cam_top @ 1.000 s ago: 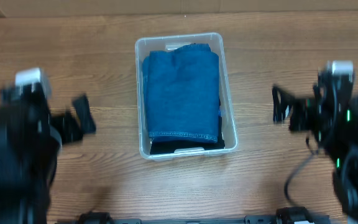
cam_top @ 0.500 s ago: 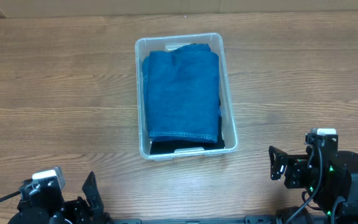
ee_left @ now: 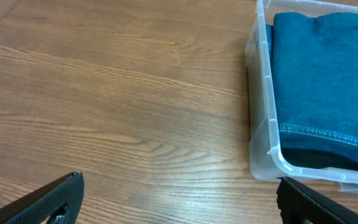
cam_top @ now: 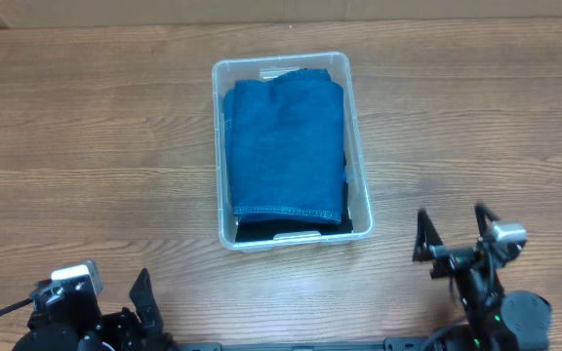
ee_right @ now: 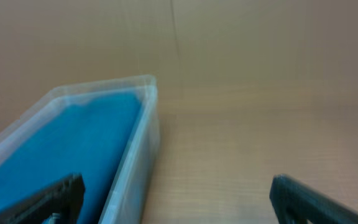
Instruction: Pack container
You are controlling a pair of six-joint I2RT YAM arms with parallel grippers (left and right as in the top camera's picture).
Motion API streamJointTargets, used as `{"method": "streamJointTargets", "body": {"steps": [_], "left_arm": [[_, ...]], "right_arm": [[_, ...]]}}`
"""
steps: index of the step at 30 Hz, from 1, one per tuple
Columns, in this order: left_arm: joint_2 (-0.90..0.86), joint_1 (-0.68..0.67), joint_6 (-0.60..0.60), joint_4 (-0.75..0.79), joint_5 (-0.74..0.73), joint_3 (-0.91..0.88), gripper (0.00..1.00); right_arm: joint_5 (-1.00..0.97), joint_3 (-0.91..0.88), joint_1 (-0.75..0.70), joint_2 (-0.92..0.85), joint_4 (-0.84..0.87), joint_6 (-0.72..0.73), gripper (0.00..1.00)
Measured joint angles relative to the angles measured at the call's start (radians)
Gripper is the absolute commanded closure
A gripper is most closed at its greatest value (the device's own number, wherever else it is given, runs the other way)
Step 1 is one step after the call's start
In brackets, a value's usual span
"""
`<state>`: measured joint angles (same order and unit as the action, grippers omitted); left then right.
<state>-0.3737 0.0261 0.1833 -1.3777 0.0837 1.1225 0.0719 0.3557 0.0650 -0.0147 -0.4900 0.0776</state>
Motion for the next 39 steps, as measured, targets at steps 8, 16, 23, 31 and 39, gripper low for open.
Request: {"method": "streamJointTargets", "body": {"steps": [8, 16, 23, 31, 39], "left_arm": [[-0.001, 0.0, 0.0, 0.0, 0.003, -0.002, 0.0], [-0.001, 0.0, 0.0, 0.0, 0.003, -0.002, 0.0], [-0.001, 0.0, 0.0, 0.0, 0.003, -0.002, 0.0], [0.051, 0.0, -0.002, 0.323, 0.001, -0.203, 0.0], [0.339, 0.0, -0.005, 1.026, -0.092, -0.865, 0.0]], "right_arm": [[-0.002, -0.337, 0.0, -0.008, 0.399, 0.0, 0.0], [-0.001, -0.337, 0.0, -0.007, 0.397, 0.001, 0.0], [-0.001, -0.337, 0.0, -0.007, 0.397, 0.0, 0.0], [-0.002, -0.337, 0.0, -0.007, 0.399, 0.0, 0.0], [-0.002, -0.337, 0.0, -0.008, 0.396, 0.0, 0.0]]}}
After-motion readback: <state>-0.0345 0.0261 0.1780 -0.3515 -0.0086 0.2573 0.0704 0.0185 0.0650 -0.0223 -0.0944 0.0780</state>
